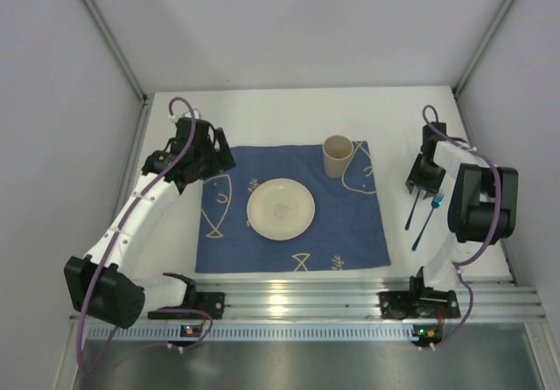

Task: Set the dinner table for one person

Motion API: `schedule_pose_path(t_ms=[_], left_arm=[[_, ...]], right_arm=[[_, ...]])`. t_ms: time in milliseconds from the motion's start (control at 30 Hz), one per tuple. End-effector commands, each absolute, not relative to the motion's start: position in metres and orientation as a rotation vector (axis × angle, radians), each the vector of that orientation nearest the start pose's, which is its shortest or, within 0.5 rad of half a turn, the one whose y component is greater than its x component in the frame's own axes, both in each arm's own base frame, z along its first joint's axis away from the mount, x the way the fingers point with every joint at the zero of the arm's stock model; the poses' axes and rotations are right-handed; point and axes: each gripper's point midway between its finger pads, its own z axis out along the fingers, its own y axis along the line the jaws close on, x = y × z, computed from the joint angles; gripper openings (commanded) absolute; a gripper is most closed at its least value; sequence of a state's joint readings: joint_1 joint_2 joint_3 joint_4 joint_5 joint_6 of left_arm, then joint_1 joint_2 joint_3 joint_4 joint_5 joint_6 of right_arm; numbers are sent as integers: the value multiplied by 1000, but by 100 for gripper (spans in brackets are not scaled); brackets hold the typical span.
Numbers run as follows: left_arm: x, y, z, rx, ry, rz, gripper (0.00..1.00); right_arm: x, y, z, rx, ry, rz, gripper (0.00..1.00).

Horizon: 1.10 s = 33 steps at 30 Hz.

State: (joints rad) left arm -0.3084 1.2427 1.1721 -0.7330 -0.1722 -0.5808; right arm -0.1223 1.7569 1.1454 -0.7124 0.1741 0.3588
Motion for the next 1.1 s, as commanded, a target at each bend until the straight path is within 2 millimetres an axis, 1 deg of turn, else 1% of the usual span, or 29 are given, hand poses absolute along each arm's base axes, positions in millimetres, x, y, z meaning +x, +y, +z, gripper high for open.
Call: schedule_pose_path(t_ms=[0,167,267,300,367,467,600,633,733,800,833,867,900,933,967,1000,1033,1067], left_arm=[[323,-91,226,-394,2292,-223,91],[324,-90,231,-388,2304,-199,91],[326,-88,233,-385,2309,-182,91],[327,-89,236,-385,2304,-185,91],[329,-88,236,-386,2308,-174,91],[332,-89,237,-389,2311,-176,91],[336,-92,237,-389,2315,-187,91],[337,-93,238,-388,2313,-190,91],[341,-96,237,-379,2314,-199,91],[344,-100,241,-365,2303,-211,91],[345,-102,242,-347,2305,-218,91],[347,-107,247,-326,2292,-235,91],[348,-110,250,-311,2285,-244,91],[352,-116,255,-279,2274,-270,91],[354,-122,263,-252,2254,-298,91],[356,-127,269,-233,2241,-318,91],[360,-137,272,-197,2236,-356,91],[363,-146,284,-167,2211,-390,91]], right_arm=[[340,-69,21,732,2734,-216,43],[341,-83,8,792,2713,-235,39],[334,-86,-2,826,2726,-237,34],[333,-85,-6,831,2734,-227,29],[327,-79,-15,855,2749,-203,24],[327,-76,-14,836,2736,-210,16],[327,-76,-14,822,2749,-209,2],[328,-75,-14,822,2751,-201,0],[334,-72,-10,814,2744,-159,0],[339,-68,0,792,2733,-143,0],[348,-67,11,779,2708,-136,0],[354,-64,19,761,2698,-127,0],[356,-60,33,754,2687,-107,0],[370,-56,51,746,2641,-81,0],[376,-53,64,739,2617,-63,0],[378,-48,81,728,2600,-41,0],[392,-45,105,709,2546,-18,0],[398,-37,122,681,2519,-1,0]])
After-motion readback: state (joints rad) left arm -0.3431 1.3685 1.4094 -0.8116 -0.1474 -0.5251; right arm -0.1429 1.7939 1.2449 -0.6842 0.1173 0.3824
